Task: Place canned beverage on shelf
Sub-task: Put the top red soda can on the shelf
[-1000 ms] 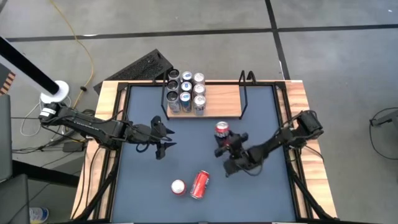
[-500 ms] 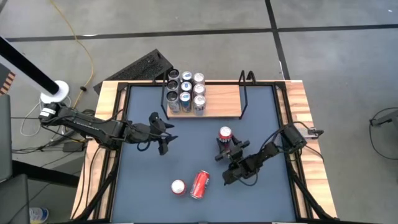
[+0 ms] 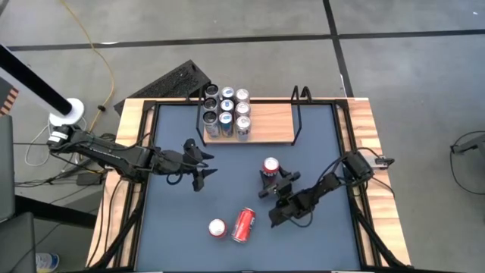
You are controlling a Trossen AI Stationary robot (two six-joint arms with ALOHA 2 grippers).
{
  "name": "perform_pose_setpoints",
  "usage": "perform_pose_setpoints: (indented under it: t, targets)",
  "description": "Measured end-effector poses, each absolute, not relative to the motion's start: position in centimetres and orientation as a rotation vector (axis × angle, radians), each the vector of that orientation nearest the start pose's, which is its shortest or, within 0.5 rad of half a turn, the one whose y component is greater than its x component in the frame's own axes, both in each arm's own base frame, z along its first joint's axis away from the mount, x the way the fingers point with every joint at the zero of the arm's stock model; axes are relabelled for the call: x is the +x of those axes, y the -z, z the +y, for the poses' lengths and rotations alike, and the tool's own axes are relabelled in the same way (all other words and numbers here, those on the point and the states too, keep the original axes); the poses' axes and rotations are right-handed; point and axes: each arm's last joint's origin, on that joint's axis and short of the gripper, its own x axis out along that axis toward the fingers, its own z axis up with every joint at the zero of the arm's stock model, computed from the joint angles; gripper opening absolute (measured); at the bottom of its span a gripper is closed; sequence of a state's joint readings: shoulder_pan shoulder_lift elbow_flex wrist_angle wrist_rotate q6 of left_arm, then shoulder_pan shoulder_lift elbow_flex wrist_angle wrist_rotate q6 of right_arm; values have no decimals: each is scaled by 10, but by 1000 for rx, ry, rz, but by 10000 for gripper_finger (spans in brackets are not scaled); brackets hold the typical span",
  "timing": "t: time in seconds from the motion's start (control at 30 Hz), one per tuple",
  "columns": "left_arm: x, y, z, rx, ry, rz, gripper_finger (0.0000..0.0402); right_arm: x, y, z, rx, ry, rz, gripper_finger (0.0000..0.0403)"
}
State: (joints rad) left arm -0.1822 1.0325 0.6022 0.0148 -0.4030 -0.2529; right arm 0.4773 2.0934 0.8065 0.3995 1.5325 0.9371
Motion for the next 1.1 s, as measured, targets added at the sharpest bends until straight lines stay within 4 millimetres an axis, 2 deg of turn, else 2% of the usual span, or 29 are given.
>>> perform_pose_setpoints:
  t: [0.27, 0.5, 0.6, 0.77, 0.93, 1.1]
  targets:
    - [217, -244, -28, -148, -270, 368, 238, 304, -53, 118, 141, 964, 149, 318]
    - [217, -244, -28, -105, -265, 373, 238, 315, -62, 123, 157, 943, 148, 320]
    - [217, -244, -28, -104, -265, 374, 238, 320, -73, 129, 71, 903, 199, 320]
    - [217, -244, -29, -95, -256, 381, 238, 323, -103, 140, -83, 824, 260, 320]
    - [217, -243, -29, -99, -229, 386, 238, 321, -131, 136, -74, 798, 264, 320]
    - [217, -243, -29, -100, -222, 388, 238, 321, -126, 119, 44, 765, 364, 320]
